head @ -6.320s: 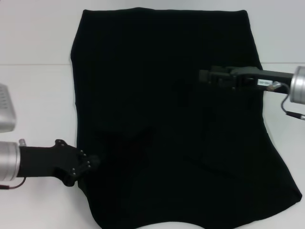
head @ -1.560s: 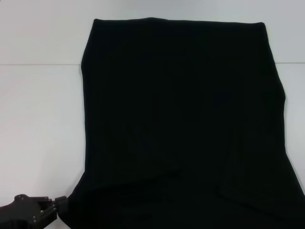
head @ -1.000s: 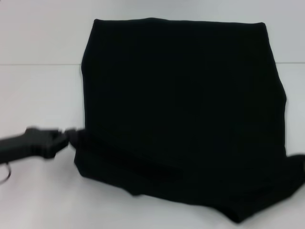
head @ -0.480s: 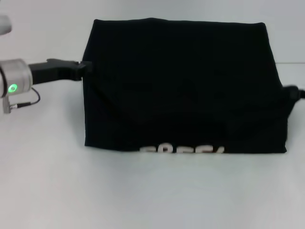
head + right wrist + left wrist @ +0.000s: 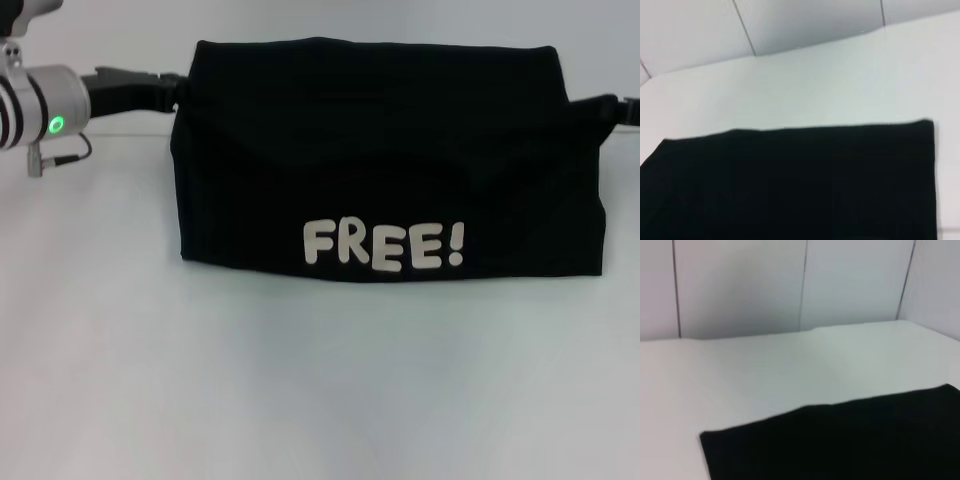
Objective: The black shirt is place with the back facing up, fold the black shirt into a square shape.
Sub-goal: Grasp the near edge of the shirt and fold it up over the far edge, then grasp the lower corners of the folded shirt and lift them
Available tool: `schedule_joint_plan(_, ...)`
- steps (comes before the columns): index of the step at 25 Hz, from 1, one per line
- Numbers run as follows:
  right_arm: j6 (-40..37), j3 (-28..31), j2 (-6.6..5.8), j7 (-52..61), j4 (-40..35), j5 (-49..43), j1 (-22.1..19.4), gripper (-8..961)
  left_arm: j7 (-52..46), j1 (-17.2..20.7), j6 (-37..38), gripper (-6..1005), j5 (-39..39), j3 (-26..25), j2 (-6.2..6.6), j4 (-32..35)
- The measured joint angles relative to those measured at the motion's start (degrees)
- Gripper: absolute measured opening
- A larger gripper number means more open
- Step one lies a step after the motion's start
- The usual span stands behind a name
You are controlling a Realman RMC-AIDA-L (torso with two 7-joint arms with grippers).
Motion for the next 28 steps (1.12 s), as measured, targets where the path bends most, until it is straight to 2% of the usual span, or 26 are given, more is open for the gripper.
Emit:
schedule_joint_plan(5,3.37,-2.09,0.68,1.13,0.51,0.00,1.19,68,0.28,-1.08,-2.71,76,-0.04,0.06,0.66,-2.23)
schedule_joint_plan(9,8.15,-3.01,1.35,0.62,3.47,0.00,1.47,68,0.73,-0.77,-5.73,78,0.23,0.06,-0.52,-3.50)
schedule_joint_plan(16,12.61,-3.10,3.71,-1.06,4.27,0.00,1.51,67,2.05,-0.54,-11.24,82,0.16,0.15,-1.80,-6.77)
schedule_joint_plan(21,12.01,-3.10,4.17,-0.88,4.28,-0.04,1.04,77,2.08,-0.40,-14.07,84,-0.06,3.33,-3.31,-6.22)
schedule_joint_plan(23,11.42,-3.10,4.26,-0.80,4.27,-0.12,0.79,82,2.09,-0.33,-14.15,85,-0.10,4.02,-3.38,-6.09)
schedule_joint_plan(27,10.43,-3.10,4.63,-0.95,3.64,-0.19,0.15,90,2.12,-0.39,-14.46,226,-0.03,4.31,-3.39,-5.99)
schedule_joint_plan(28,10.40,-3.10,4.68,-1.03,3.52,-0.20,0.06,126,2.12,-0.39,-14.65,261,-0.02,4.31,-3.38,-5.90)
